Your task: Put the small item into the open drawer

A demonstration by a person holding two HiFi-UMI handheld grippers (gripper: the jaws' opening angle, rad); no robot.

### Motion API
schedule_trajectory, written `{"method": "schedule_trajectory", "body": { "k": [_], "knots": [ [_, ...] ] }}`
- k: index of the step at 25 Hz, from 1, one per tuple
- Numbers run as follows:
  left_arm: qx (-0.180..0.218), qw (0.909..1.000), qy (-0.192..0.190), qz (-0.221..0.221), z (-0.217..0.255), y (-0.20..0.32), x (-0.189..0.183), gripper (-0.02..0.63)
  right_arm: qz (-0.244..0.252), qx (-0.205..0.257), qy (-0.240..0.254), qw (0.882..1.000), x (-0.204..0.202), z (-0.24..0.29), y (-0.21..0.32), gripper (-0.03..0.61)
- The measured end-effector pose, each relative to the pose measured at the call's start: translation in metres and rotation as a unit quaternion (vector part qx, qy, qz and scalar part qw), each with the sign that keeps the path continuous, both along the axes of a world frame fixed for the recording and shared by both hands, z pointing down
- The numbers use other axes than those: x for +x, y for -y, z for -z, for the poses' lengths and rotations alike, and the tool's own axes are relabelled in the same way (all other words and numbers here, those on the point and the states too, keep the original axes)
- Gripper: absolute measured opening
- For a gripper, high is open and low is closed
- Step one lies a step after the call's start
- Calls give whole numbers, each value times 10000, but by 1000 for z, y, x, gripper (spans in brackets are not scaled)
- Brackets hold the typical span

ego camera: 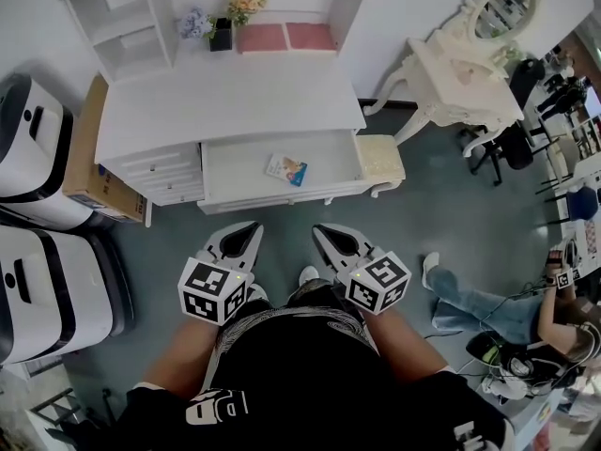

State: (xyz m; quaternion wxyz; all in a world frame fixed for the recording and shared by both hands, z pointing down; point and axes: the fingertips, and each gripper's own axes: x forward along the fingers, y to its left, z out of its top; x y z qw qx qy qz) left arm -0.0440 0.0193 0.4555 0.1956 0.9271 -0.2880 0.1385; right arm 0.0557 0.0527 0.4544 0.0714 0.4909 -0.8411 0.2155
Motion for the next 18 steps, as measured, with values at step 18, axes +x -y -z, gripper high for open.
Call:
{"method": "schedule_trajectory", "body": {
  "k": [18],
  "knots": [
    [182,9995,80,258,27,-5,61,14,208,69,90,9997,59,13,2,6]
  ]
}}
